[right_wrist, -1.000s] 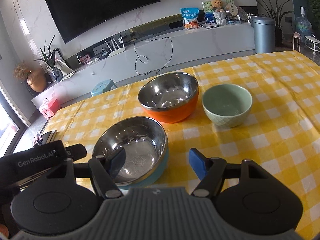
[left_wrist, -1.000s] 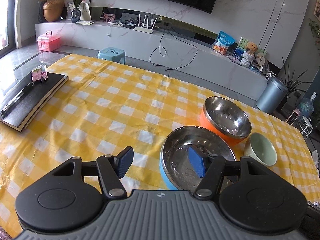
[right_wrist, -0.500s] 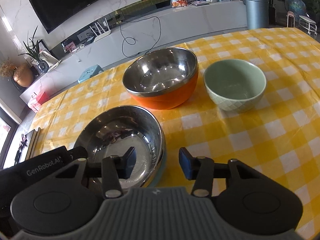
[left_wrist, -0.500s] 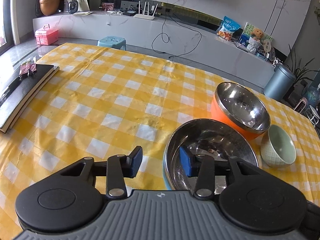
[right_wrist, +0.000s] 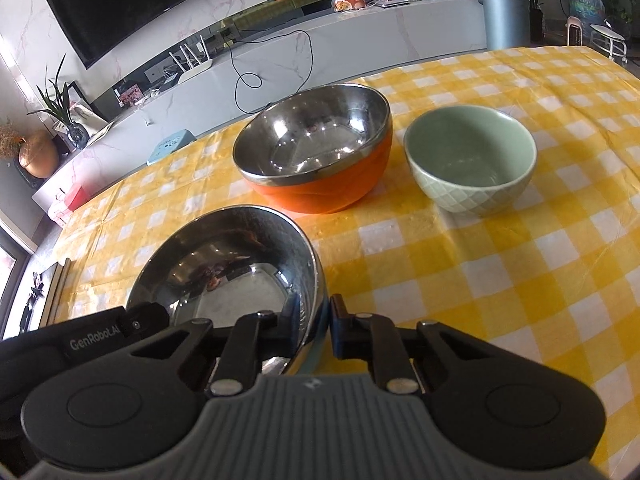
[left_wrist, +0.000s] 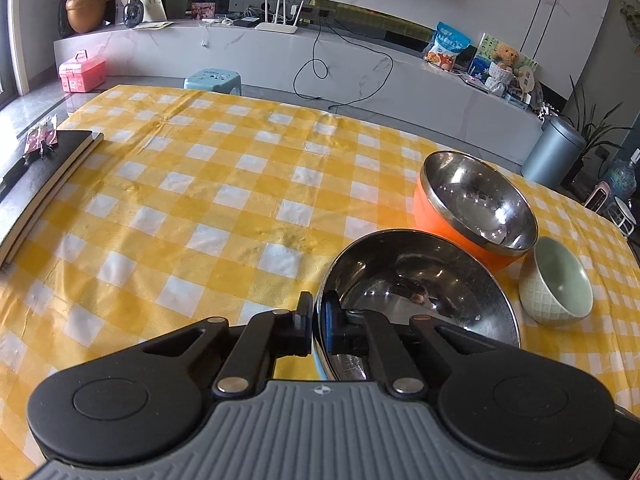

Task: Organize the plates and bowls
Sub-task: 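Close the left gripper on the blue bowl rim, then carry the blue bowl beside the plate stack with the left gripper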

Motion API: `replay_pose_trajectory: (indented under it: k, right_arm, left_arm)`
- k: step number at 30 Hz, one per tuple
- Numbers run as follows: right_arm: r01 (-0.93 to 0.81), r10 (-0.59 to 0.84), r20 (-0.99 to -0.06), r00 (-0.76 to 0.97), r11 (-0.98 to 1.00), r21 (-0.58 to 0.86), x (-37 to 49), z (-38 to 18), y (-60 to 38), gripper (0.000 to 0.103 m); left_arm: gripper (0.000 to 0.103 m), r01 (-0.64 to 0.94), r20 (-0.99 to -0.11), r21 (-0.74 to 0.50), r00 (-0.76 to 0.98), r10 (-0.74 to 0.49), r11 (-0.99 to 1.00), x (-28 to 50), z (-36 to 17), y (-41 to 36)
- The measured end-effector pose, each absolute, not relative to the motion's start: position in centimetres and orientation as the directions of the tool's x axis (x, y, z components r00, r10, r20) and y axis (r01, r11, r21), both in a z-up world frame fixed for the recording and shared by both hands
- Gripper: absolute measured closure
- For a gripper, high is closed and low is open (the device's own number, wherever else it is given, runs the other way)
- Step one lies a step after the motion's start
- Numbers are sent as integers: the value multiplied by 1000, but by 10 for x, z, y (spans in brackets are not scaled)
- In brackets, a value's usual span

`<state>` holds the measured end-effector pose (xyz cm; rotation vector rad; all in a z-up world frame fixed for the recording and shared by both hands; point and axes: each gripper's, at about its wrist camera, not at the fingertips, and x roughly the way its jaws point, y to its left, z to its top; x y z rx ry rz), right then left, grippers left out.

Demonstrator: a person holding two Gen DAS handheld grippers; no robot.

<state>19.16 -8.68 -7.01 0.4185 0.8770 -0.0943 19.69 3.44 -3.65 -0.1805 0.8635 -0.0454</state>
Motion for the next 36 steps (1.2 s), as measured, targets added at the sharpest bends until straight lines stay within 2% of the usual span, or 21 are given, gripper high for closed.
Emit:
replay_pose_trajectory:
  k: [18, 30, 36]
  right_arm:
    - [183, 113, -711, 694, 928, 325, 122, -22, -107, 92]
    - [163, 108, -670, 735, 930, 329, 59, 1, -129, 93]
    - [177, 109, -689, 717, 927, 331, 37, -3, -146, 93]
  left_arm:
    - [97, -1, -715, -200, 684, -145, 980, 125, 15, 25]
    - [96, 50, -692, -211, 698, -185, 976, 70, 32, 9]
    - [96, 92, -714, -218, 663, -223, 972, 57, 26, -3]
